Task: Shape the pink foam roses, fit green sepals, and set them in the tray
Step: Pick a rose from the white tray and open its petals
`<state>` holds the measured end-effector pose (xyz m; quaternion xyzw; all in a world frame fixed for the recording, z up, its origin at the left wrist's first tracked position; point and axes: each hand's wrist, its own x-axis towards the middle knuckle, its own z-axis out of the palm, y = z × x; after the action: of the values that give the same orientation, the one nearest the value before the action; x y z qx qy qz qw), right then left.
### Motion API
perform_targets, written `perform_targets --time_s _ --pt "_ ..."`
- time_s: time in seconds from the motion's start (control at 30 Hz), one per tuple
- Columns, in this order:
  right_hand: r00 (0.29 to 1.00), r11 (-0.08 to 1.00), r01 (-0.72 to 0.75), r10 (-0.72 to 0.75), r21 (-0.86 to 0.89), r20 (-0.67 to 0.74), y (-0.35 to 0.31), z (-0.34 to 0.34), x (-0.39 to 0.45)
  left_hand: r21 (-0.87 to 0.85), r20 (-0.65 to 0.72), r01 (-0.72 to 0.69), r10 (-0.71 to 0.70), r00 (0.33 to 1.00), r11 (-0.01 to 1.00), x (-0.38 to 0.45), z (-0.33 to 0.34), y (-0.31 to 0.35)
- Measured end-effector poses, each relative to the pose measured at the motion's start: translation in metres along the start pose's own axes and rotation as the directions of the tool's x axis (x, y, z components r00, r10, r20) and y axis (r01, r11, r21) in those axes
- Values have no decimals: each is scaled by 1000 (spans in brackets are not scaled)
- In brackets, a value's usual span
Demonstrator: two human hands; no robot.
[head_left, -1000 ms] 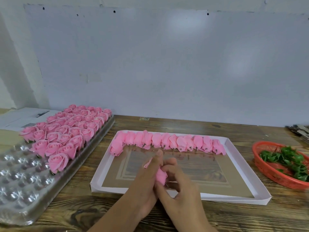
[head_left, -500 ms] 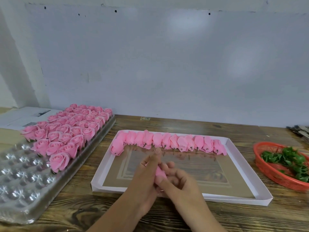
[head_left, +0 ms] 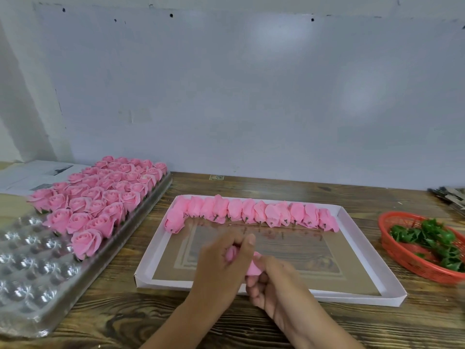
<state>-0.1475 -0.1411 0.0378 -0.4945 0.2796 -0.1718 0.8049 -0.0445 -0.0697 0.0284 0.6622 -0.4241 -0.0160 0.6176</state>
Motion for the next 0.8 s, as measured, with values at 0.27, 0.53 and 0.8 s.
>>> perform_targets --time_s 0.27,0.53,0.8 --pt "992 992 -122 120 42 49 -11 -3 -5 204 42 -269 266 963 941 2 -2 -4" --pt "987 992 -125 123 12 107 -14 -5 -8 21 -28 47 -46 999 999 1 0 -1" --pt "994 993 -50 60 -107 89 -14 -5 -8 -155 -8 216 -220 976 964 2 -1 0"
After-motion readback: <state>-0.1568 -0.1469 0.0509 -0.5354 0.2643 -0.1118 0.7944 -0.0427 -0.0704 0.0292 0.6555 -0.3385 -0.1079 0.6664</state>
